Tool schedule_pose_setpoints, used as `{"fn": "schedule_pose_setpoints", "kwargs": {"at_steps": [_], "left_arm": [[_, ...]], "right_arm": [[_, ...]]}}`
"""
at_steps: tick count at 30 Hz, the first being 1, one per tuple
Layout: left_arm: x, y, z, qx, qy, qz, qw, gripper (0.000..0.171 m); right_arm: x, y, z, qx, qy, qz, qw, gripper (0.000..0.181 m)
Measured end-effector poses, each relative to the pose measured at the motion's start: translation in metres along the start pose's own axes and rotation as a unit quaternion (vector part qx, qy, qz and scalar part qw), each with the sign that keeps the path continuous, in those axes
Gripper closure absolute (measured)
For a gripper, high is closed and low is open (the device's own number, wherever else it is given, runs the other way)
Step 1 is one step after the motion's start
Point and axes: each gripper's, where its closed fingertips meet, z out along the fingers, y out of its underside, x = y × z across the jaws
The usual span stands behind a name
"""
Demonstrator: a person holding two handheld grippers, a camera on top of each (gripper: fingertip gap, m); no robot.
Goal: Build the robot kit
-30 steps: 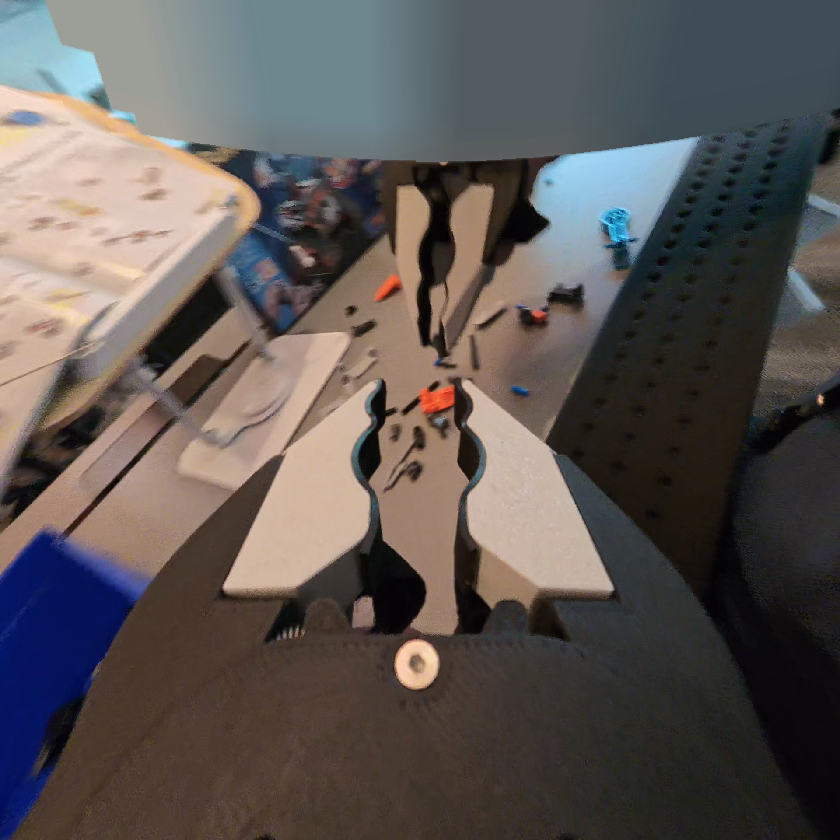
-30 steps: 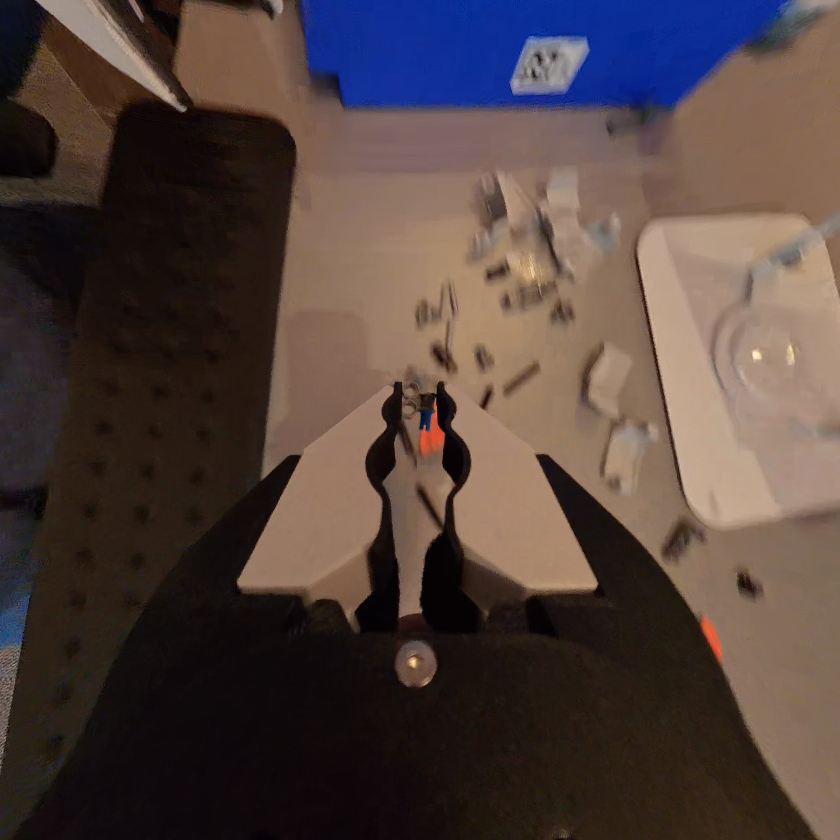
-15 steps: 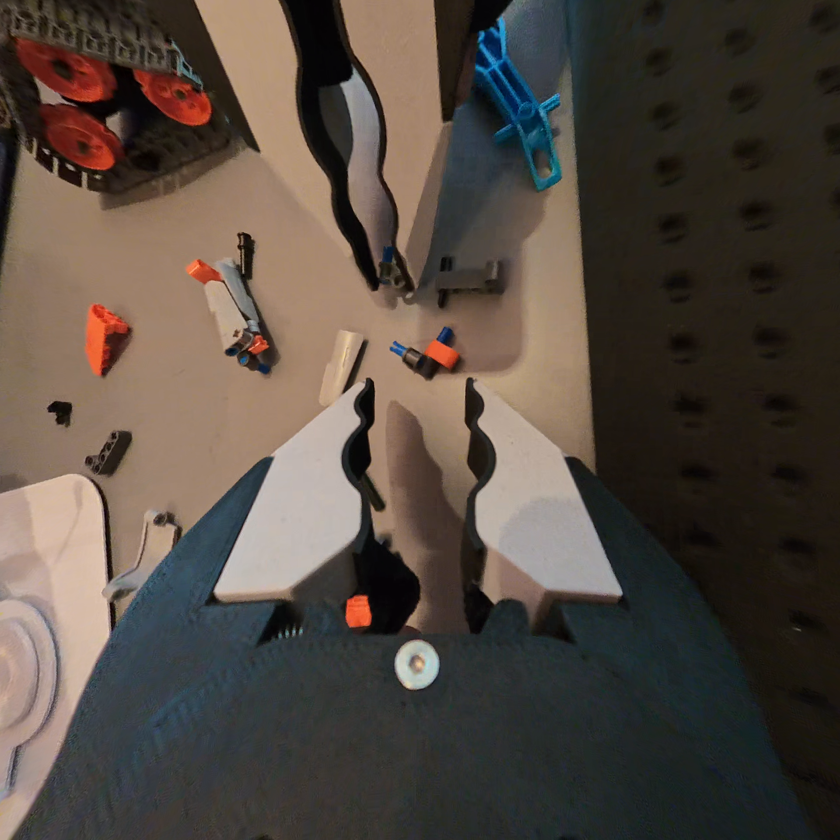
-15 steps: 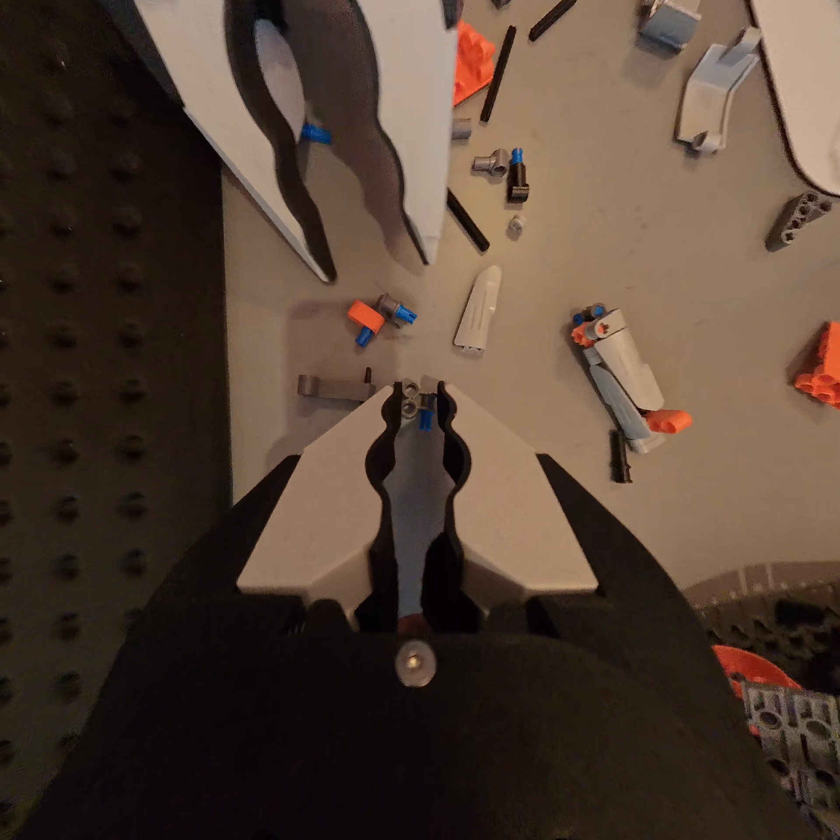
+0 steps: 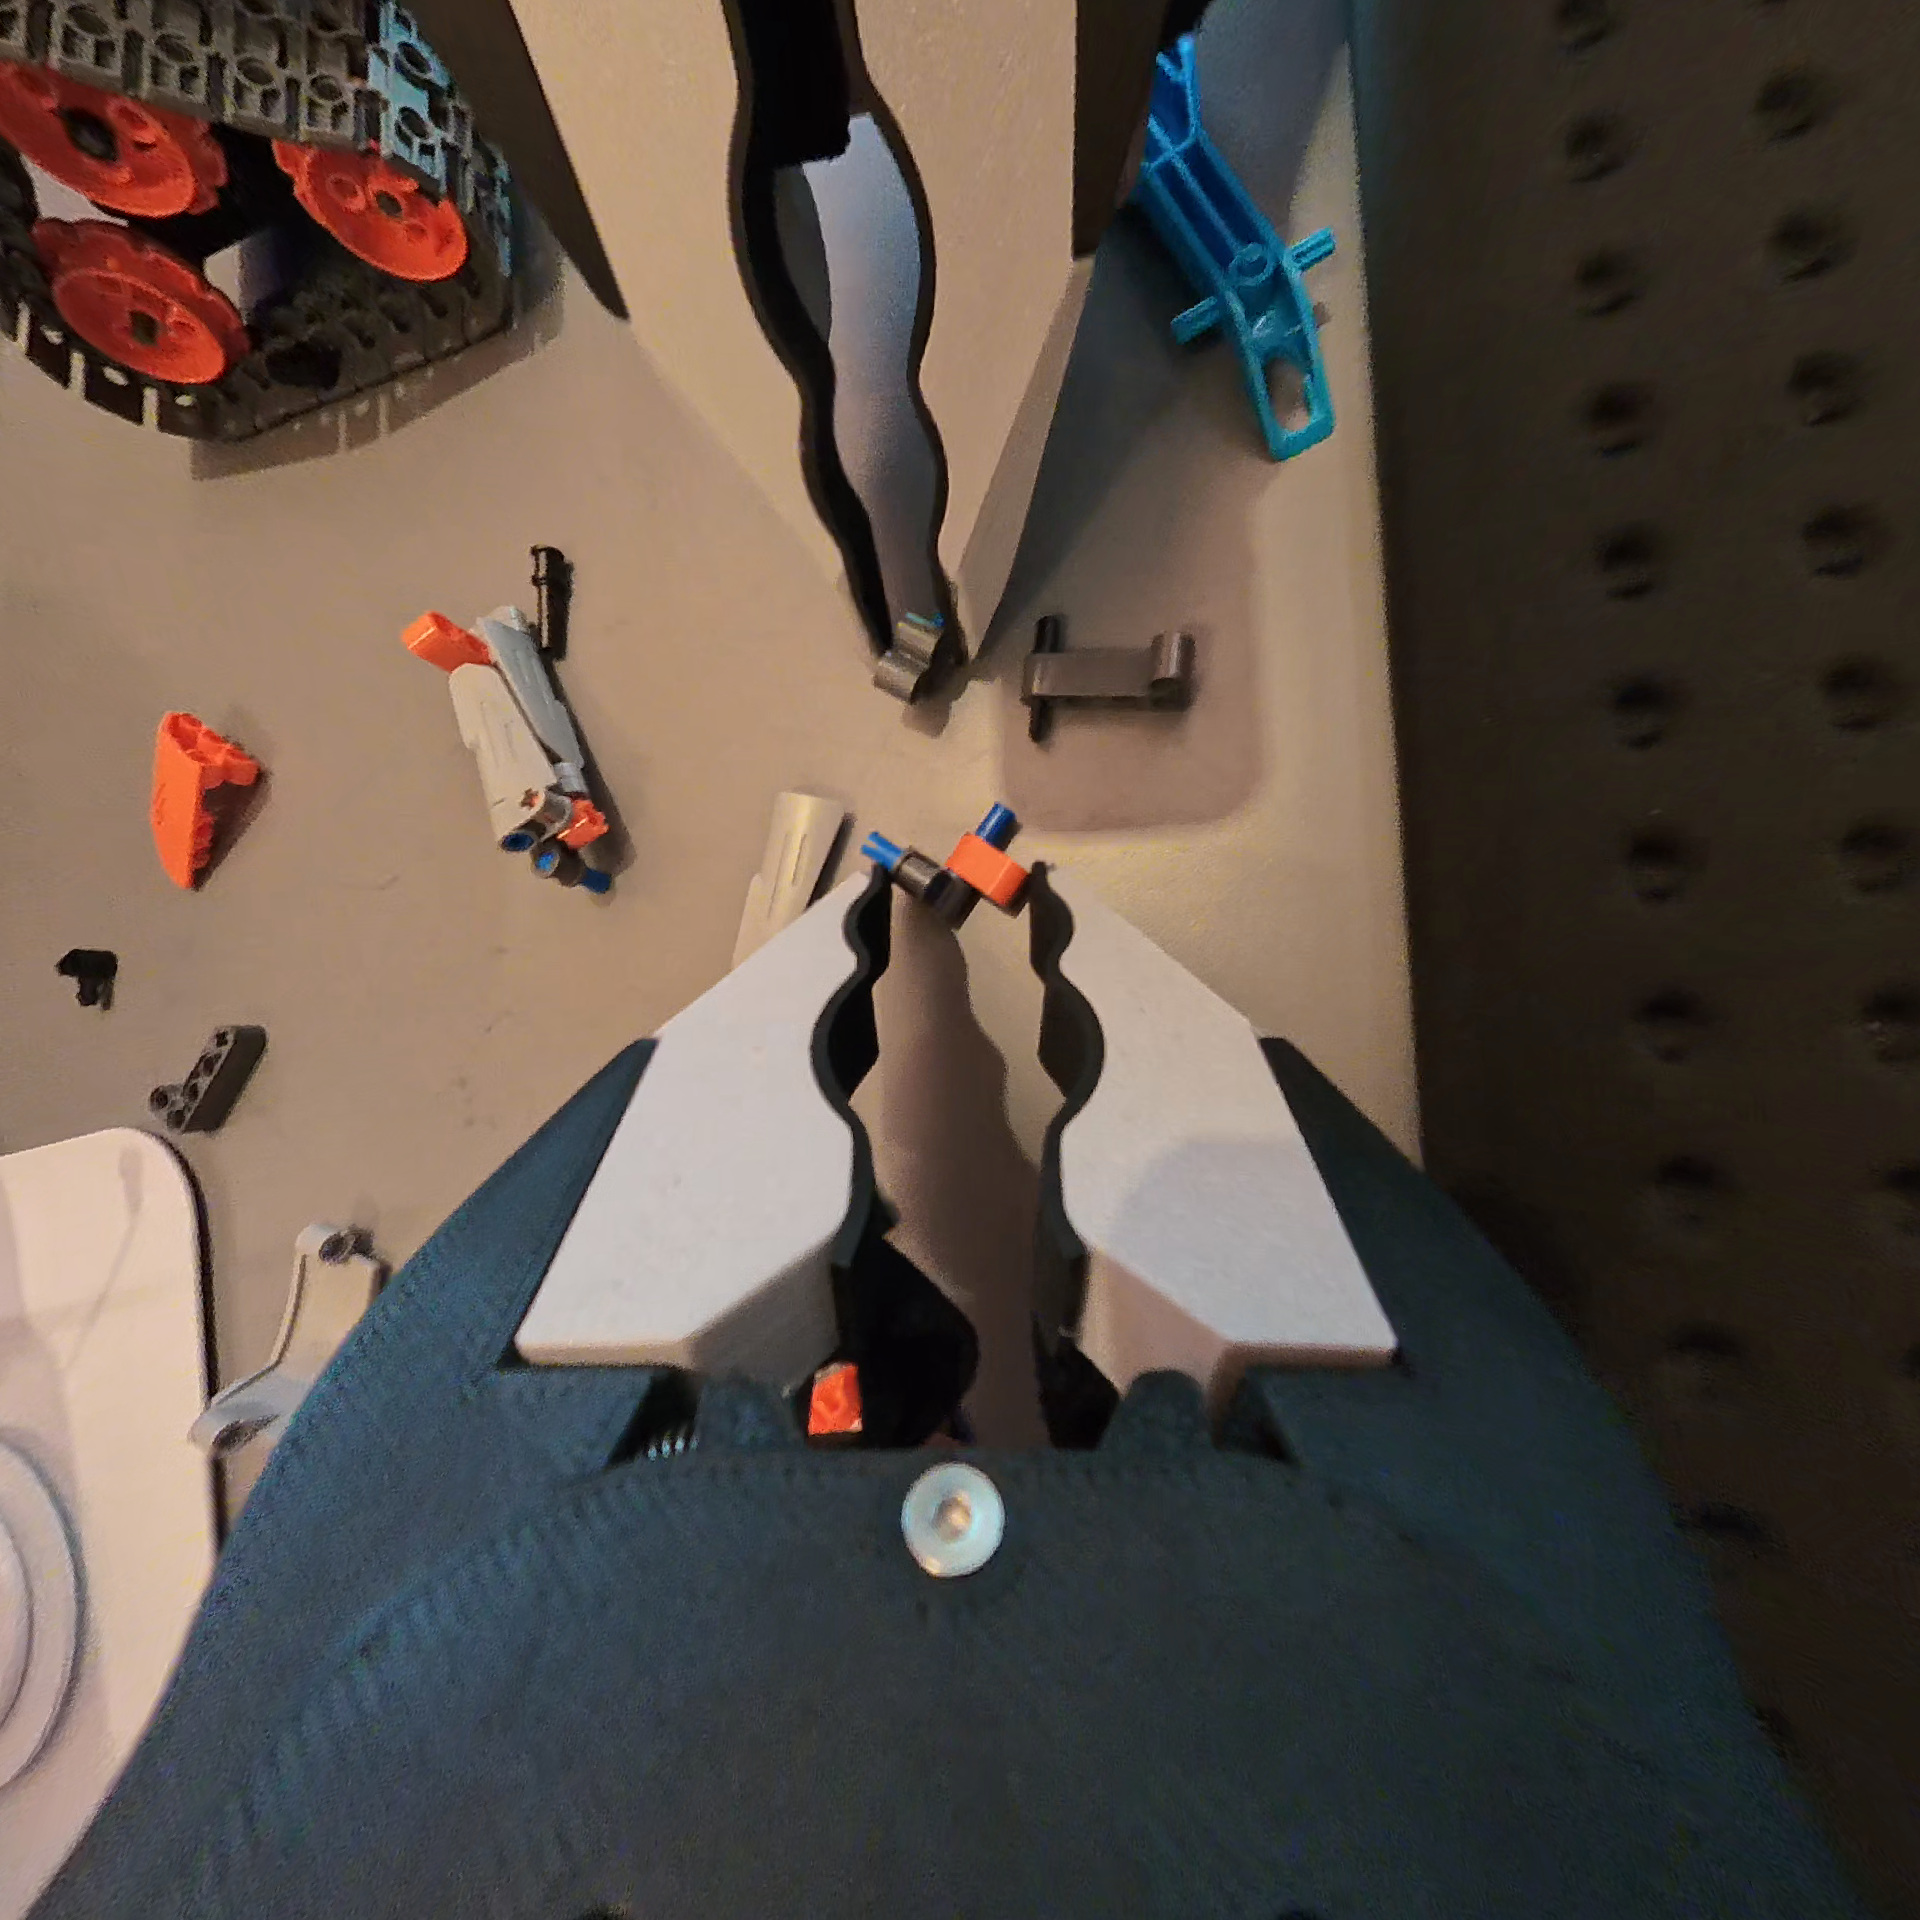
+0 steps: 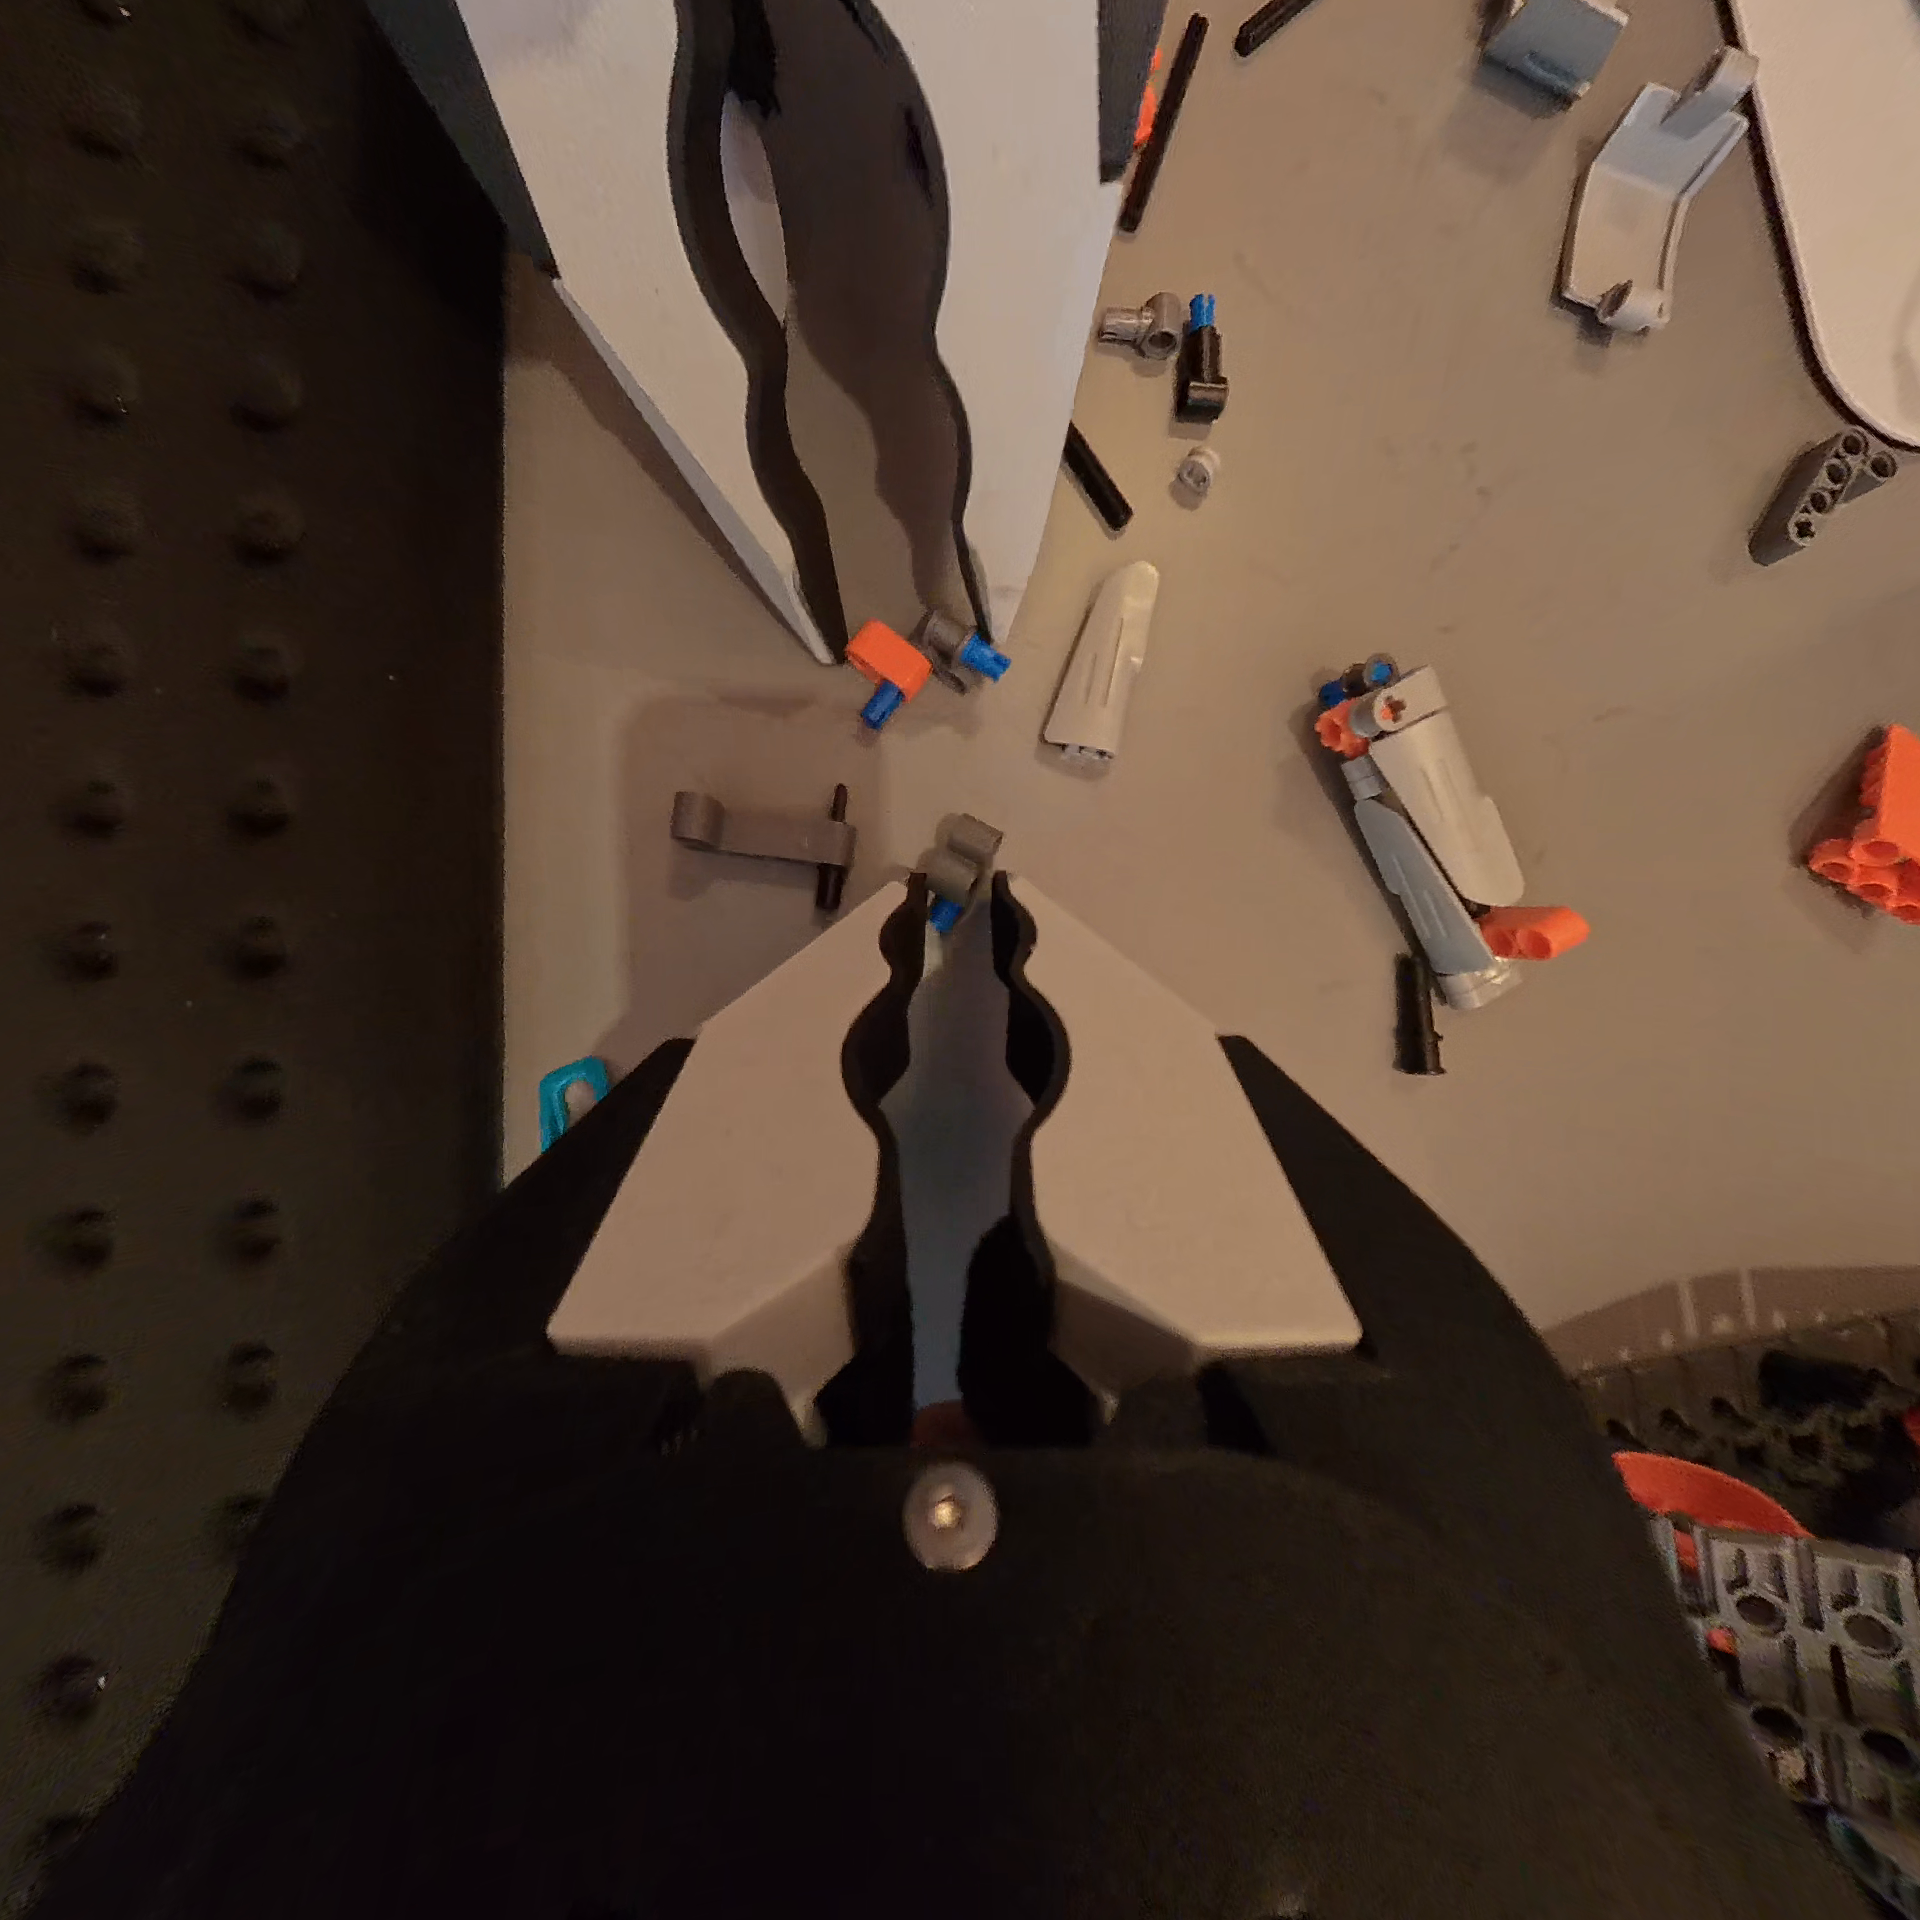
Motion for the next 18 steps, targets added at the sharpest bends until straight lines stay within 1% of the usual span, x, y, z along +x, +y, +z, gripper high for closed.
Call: {"fn": "schedule_pose_setpoints", "kwargs": {"at_steps": [3, 7, 11, 18], "left_arm": [[-0.006, 0.004, -0.002, -0.006, -0.013, -0.005, 1.0, 0.146], [-0.01, 0.009, -0.006, -0.01, -0.016, -0.012, 1.0, 0.14], [-0.009, 0.012, -0.007, -0.009, -0.015, -0.016, 1.0, 0.14], [-0.007, 0.007, -0.003, -0.004, -0.01, -0.024, 1.0, 0.146]], "right_arm": [[0.001, 0.002, -0.005, 0.003, -0.002, 0.007, 1.0, 0.167], [0.0, 0.0, 0.001, 0.01, -0.009, 0.012, 1.0, 0.173], [-0.002, -0.004, 0.004, 0.015, -0.018, 0.013, 1.0, 0.174], [-0.008, -0.012, 0.009, 0.018, -0.03, -0.002, 0.999, 0.175]]}}
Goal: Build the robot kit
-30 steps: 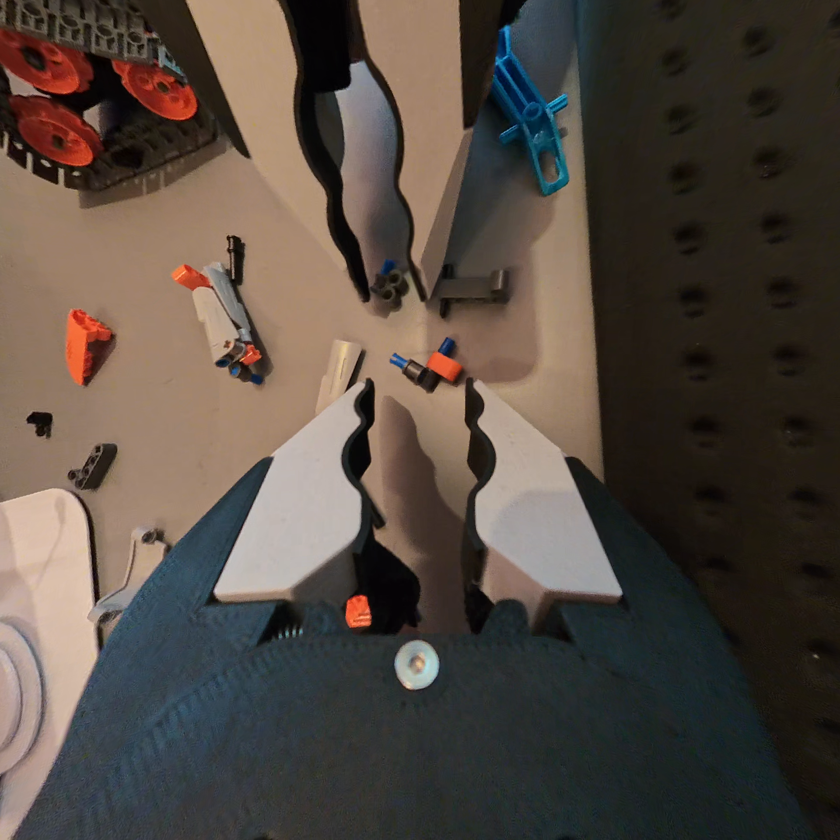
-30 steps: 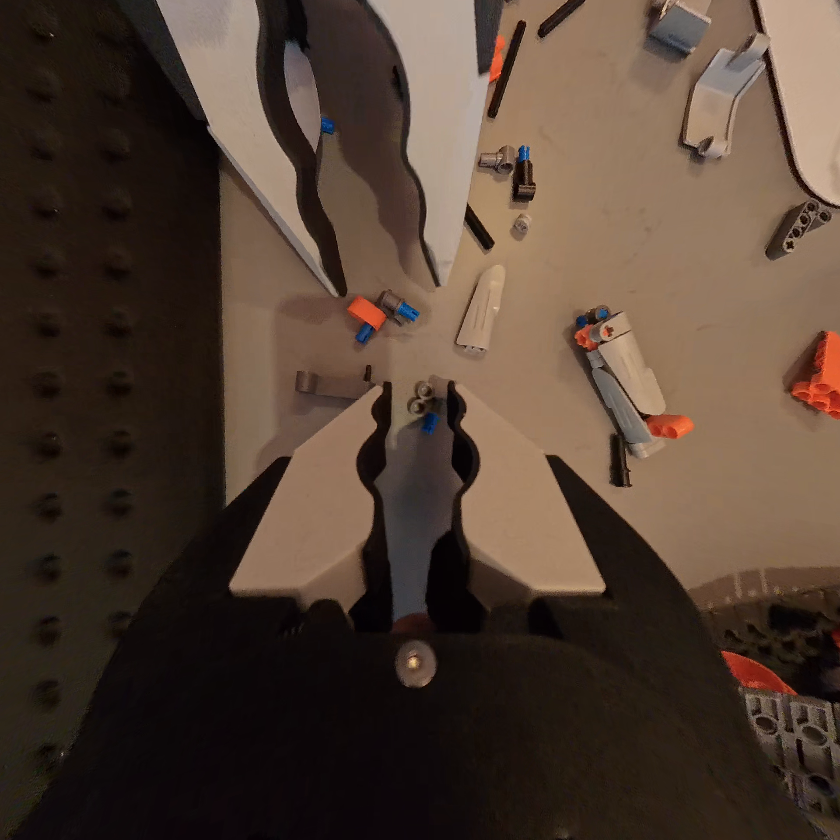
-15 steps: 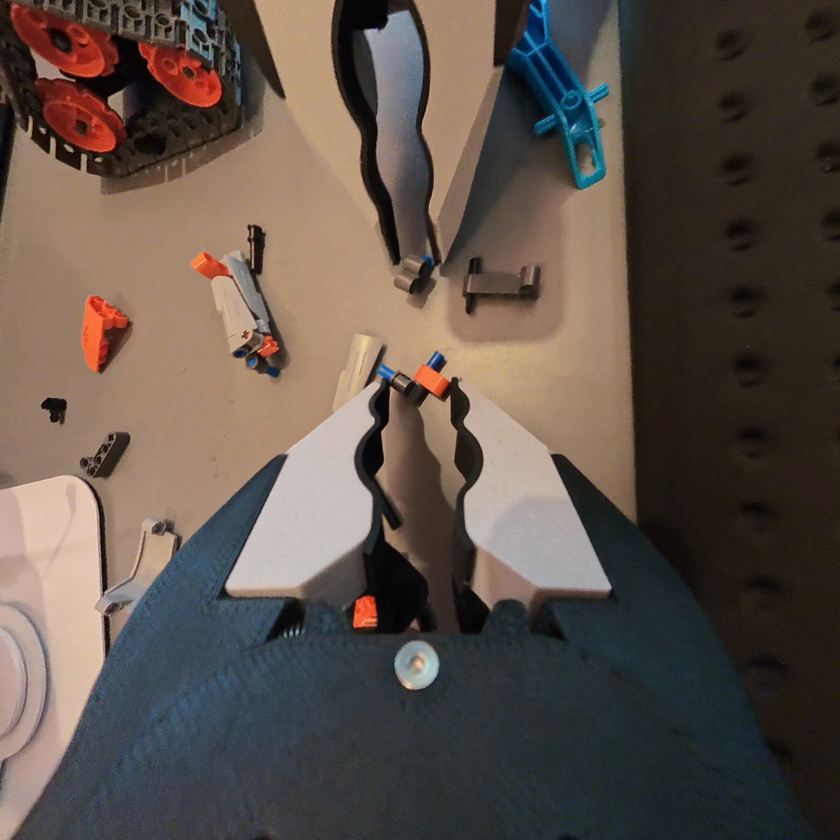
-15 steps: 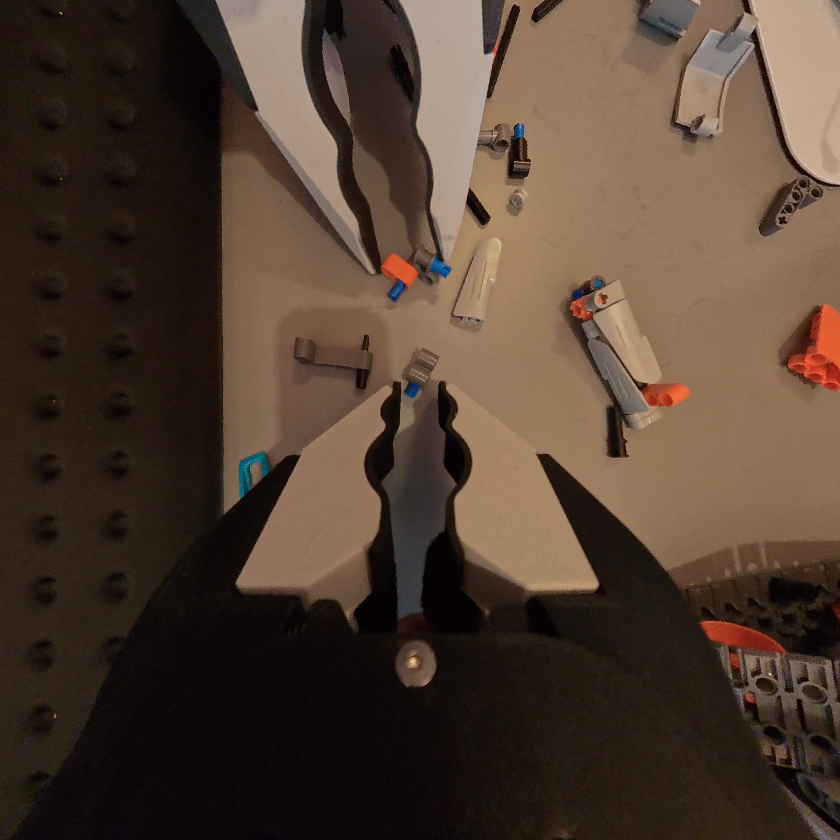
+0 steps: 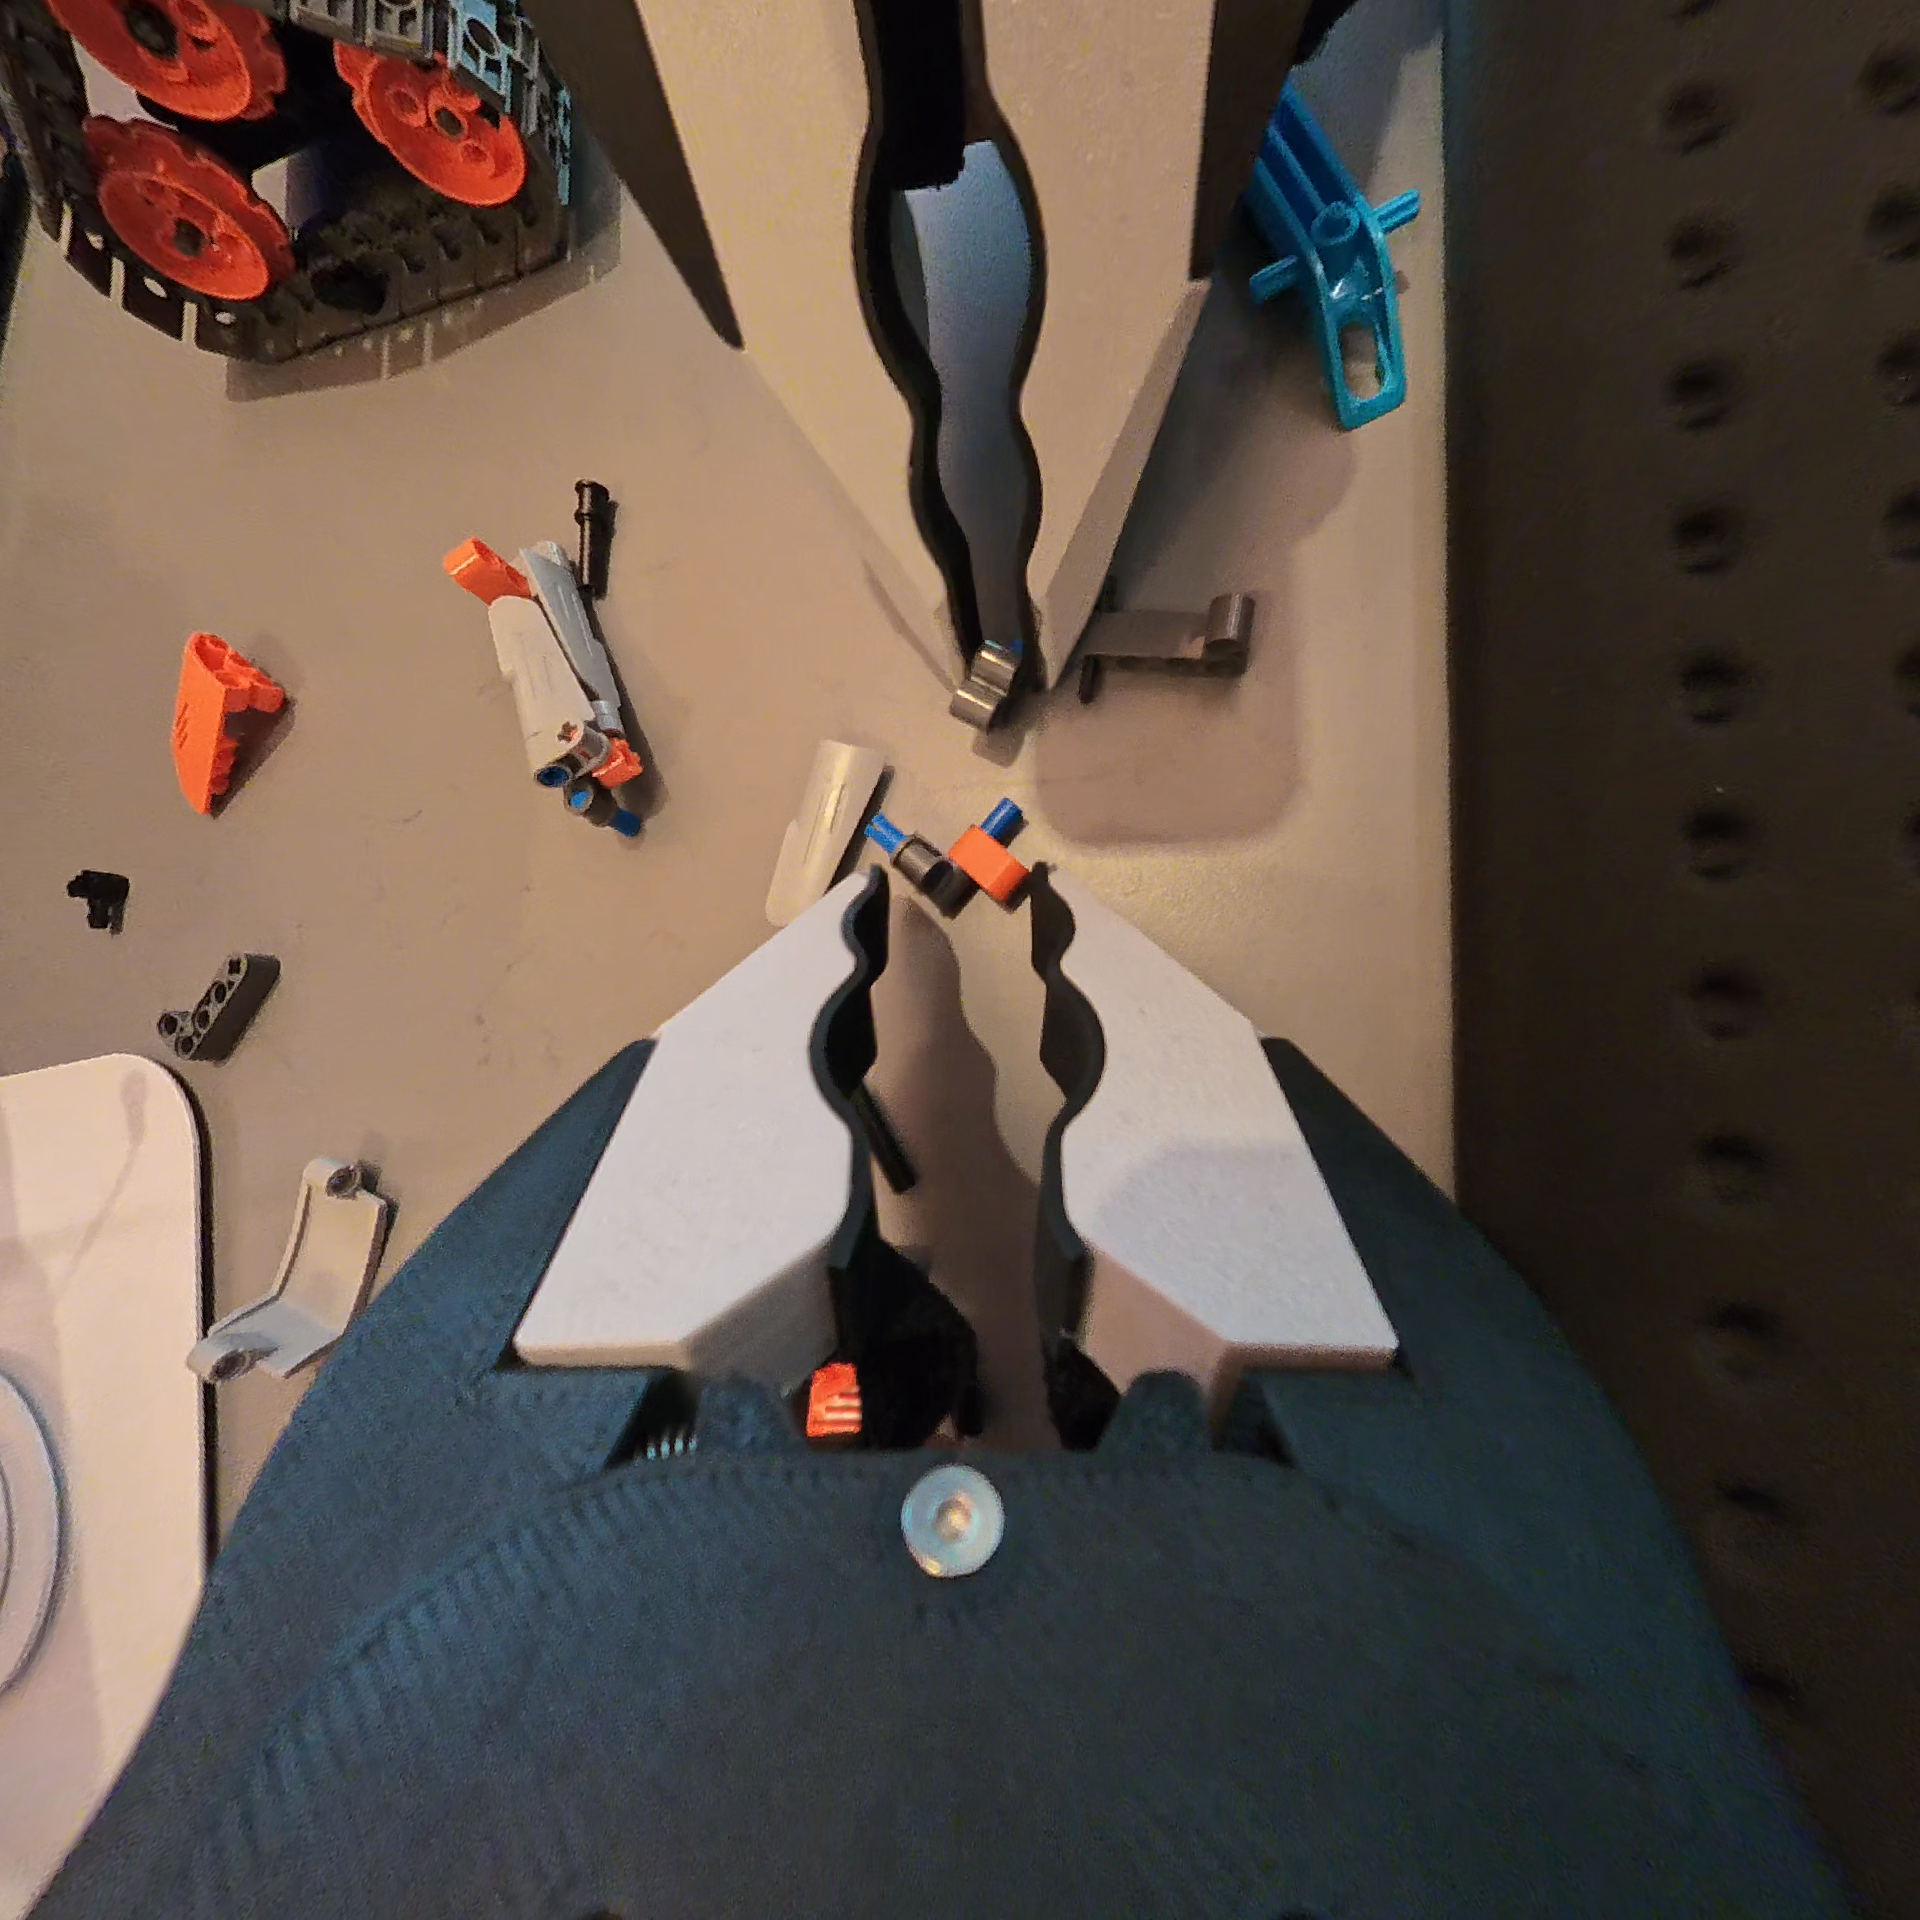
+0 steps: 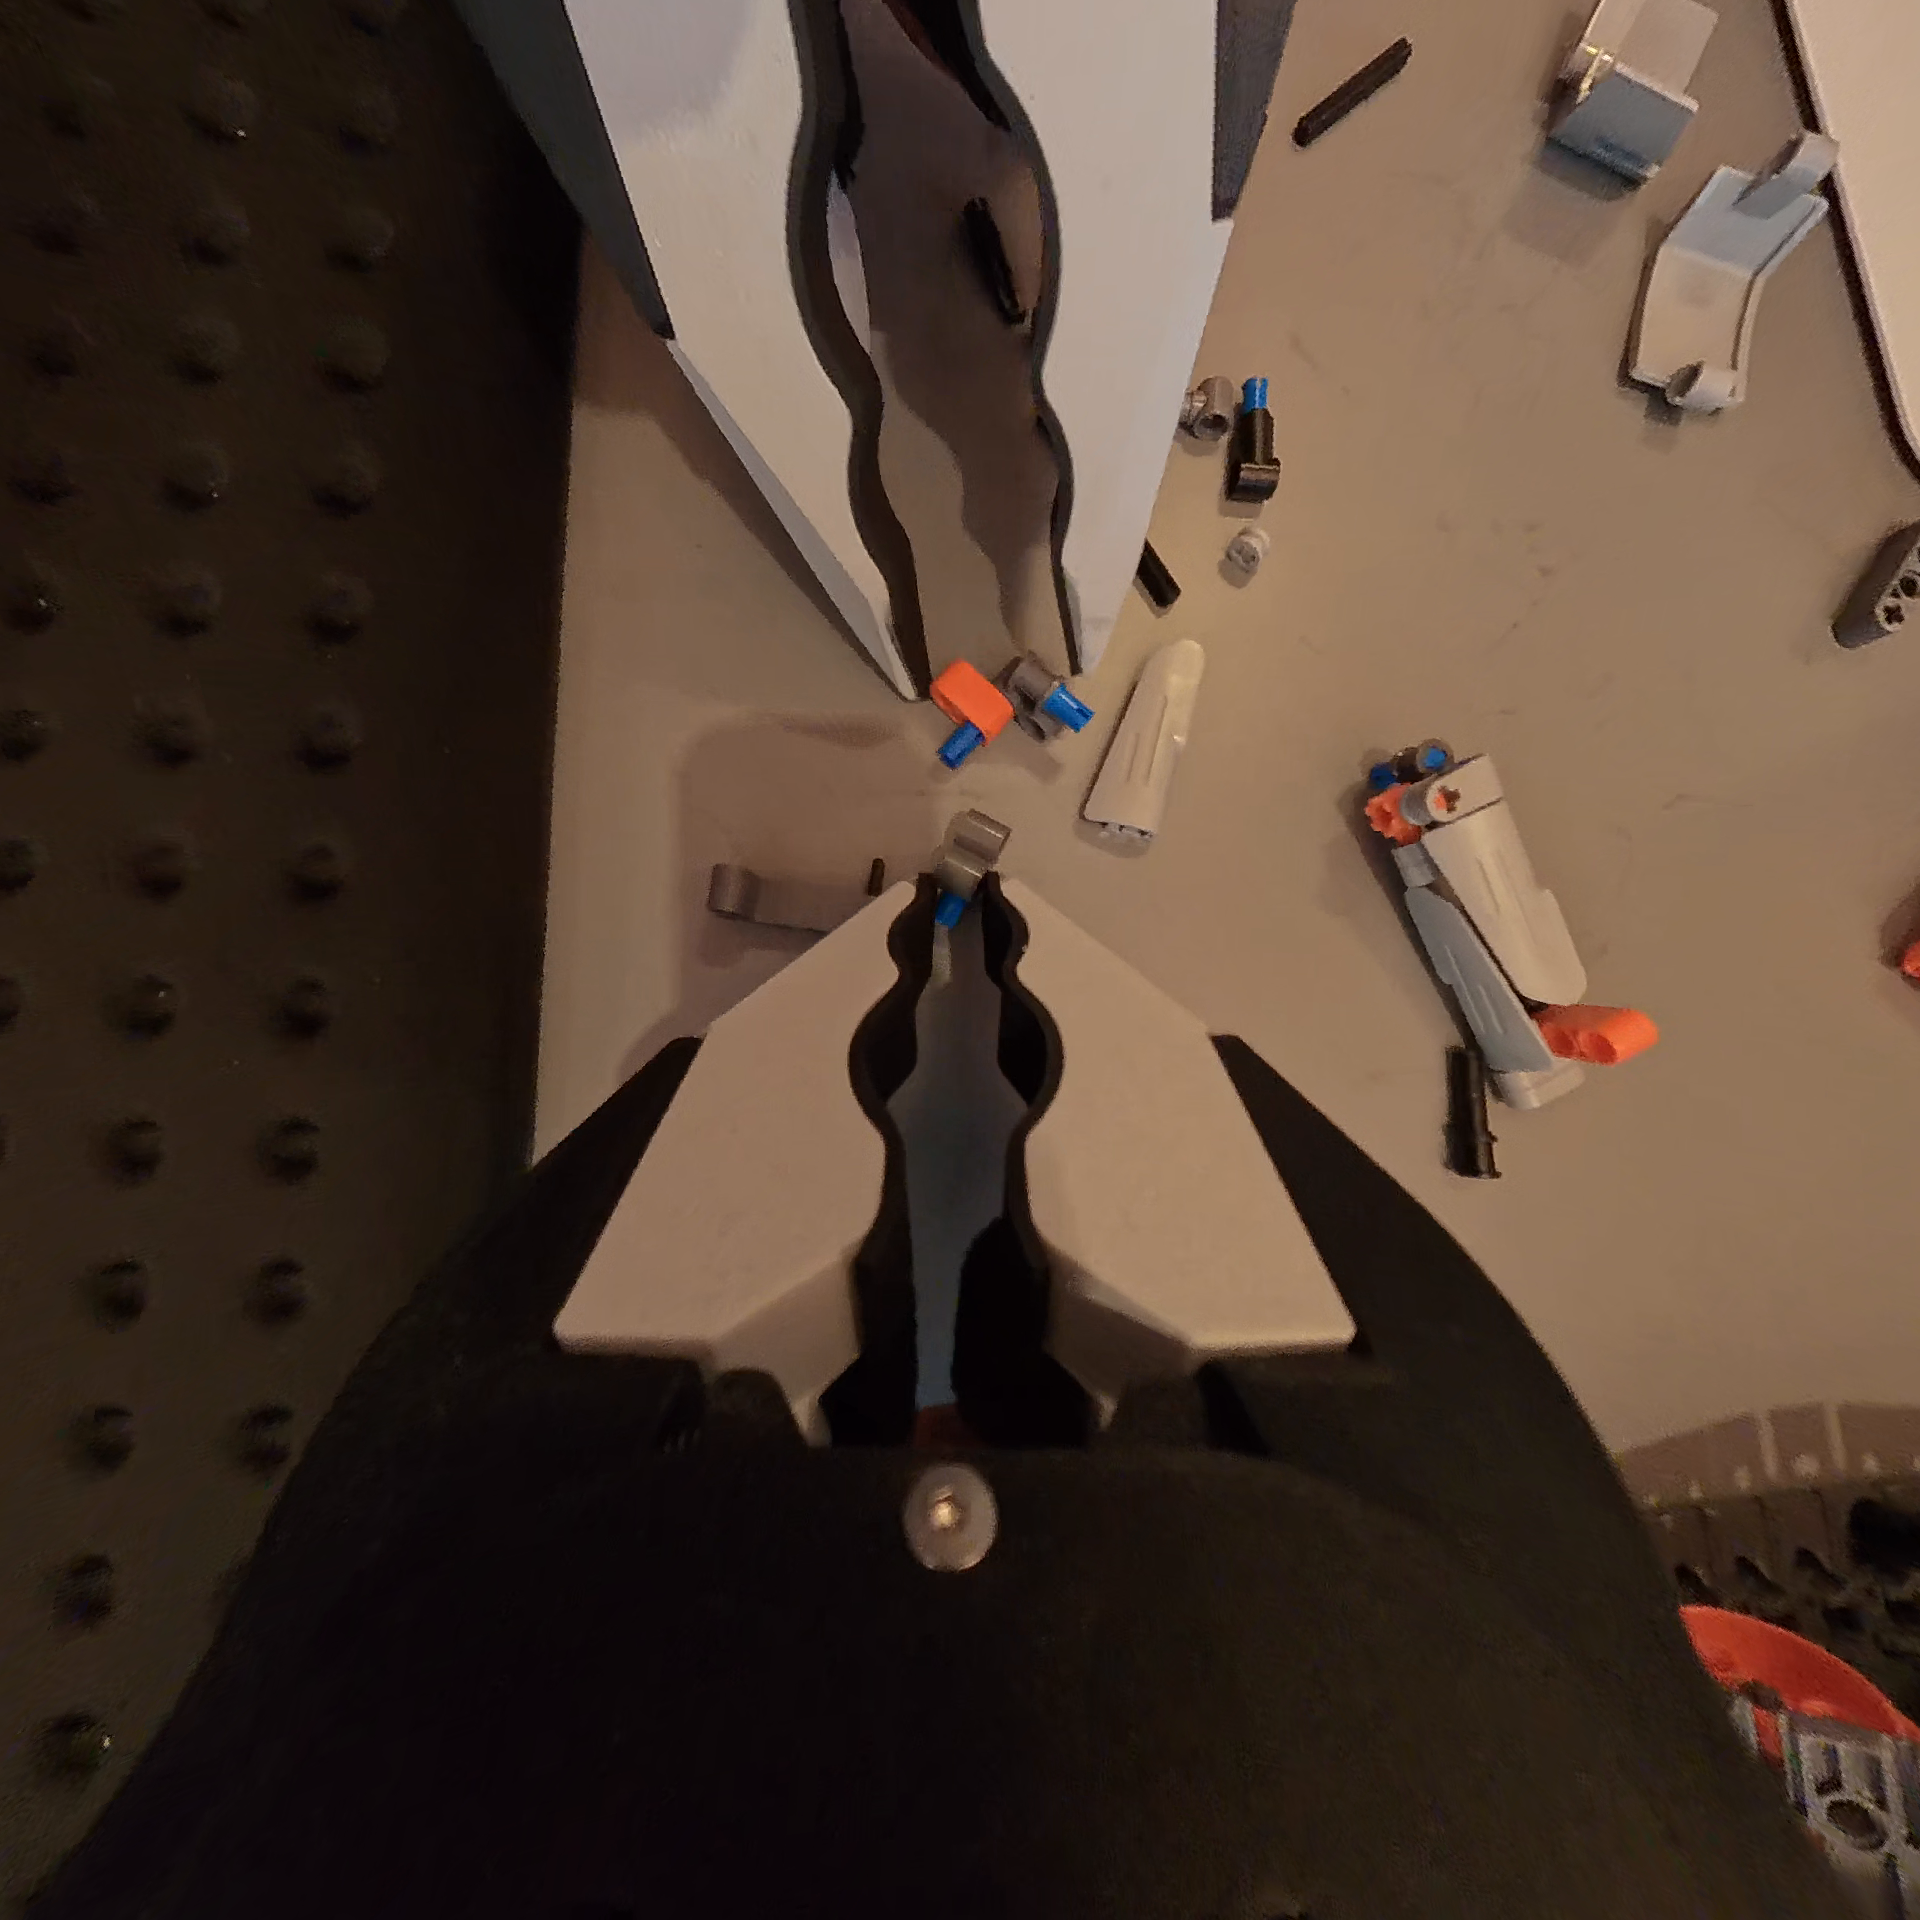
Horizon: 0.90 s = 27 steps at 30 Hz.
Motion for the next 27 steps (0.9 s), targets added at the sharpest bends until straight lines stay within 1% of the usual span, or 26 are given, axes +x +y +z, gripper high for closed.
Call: {"fn": "schedule_pose_setpoints", "kwargs": {"at_steps": [3, 10, 13, 18, 20, 22, 25, 27], "left_arm": [[0.002, -0.002, 0.002, 0.008, 0.008, -0.003, 1.0, 0.152], [0.0, -0.003, 0.004, 0.014, 0.01, 0.0, 1.0, 0.152], [-0.006, 0.0, 0.001, 0.003, -0.011, 0.005, 1.0, 0.149], [-0.003, -0.01, -0.006, 0.021, -0.016, 0.02, 0.999, 0.144], [0.003, -0.015, -0.007, 0.028, -0.007, 0.026, 0.999, 0.144], [0.008, -0.016, -0.006, 0.023, -0.002, 0.034, 0.999, 0.145], [0.017, -0.017, -0.003, 0.019, 0.012, 0.037, 0.999, 0.145], [0.025, -0.021, -0.002, 0.027, 0.025, 0.035, 0.999, 0.146]], "right_arm": [[-0.005, -0.002, 0.001, 0.006, -0.014, -0.013, 1.0, 0.175], [-0.008, -0.006, 0.004, 0.001, -0.036, -0.023, 0.999, 0.171], [-0.006, -0.003, 0.002, -0.003, -0.03, -0.021, 0.999, 0.169], [-0.007, -0.001, 0.0, 0.0, -0.025, -0.018, 1.0, 0.171], [-0.008, -0.001, 0.0, -0.003, -0.022, -0.022, 1.0, 0.173], [-0.005, 0.0, -0.002, -0.003, -0.014, -0.023, 1.0, 0.172], [-0.005, -0.001, -0.001, 0.003, -0.018, -0.018, 1.0, 0.169], [-0.007, -0.003, 0.0, 0.004, -0.023, -0.02, 1.0, 0.168]]}}
